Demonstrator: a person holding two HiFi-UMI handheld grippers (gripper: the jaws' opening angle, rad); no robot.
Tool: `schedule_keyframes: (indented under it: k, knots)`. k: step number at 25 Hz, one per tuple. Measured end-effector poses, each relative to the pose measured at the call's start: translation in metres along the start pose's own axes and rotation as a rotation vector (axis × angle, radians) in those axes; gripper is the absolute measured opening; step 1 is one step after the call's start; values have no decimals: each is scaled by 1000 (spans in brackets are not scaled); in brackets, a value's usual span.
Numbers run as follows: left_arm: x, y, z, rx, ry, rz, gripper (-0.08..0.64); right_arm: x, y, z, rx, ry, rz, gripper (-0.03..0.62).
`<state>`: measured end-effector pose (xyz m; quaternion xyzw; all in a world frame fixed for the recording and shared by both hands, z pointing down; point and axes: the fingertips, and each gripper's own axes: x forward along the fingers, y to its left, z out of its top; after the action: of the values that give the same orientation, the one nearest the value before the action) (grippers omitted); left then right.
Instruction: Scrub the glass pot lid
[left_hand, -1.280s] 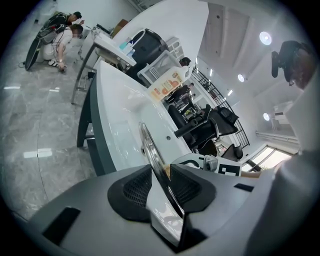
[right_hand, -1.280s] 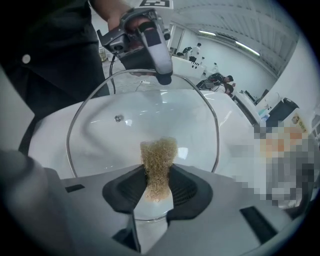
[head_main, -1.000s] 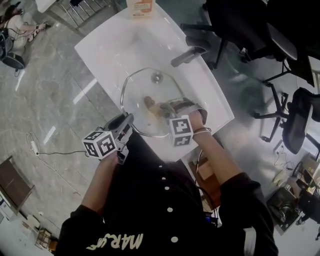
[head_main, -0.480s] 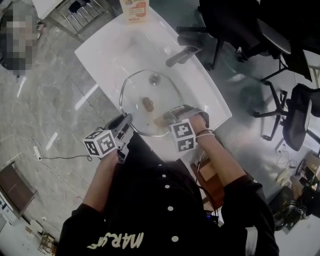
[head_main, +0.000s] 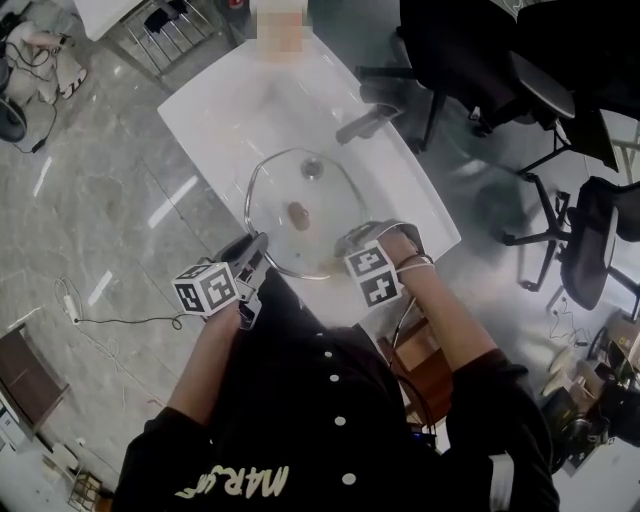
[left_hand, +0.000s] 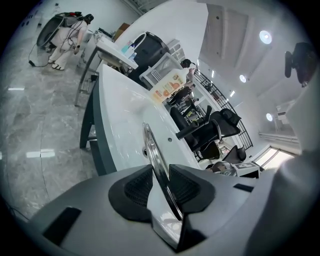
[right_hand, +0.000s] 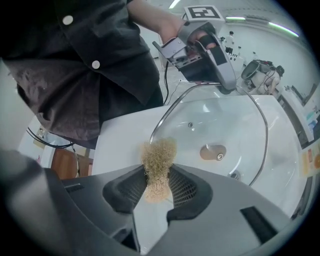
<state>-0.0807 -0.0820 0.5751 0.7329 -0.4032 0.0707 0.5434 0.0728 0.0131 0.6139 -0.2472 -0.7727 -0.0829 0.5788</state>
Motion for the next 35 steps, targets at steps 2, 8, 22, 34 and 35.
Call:
schedule_keyframes:
  k: [2,8,22,34,35]
  knots:
    - [0,0,0,-4,4,-3,120,-3,-12,0,-3,-9,-60,143]
    - [0,0,1,-6,8,-8,121,-50,-128,7,169,-144,-597,144]
    - [3,1,2,-4,36,-45,120,-35,-232,12,259,-119,-897,144]
    - [4,6,3,14,52,-50,133,-10,-208,32,206,-152,-781,143]
    - [3,6,3,13,50,-49,133,-10,-204,34,197,-151,-767,143]
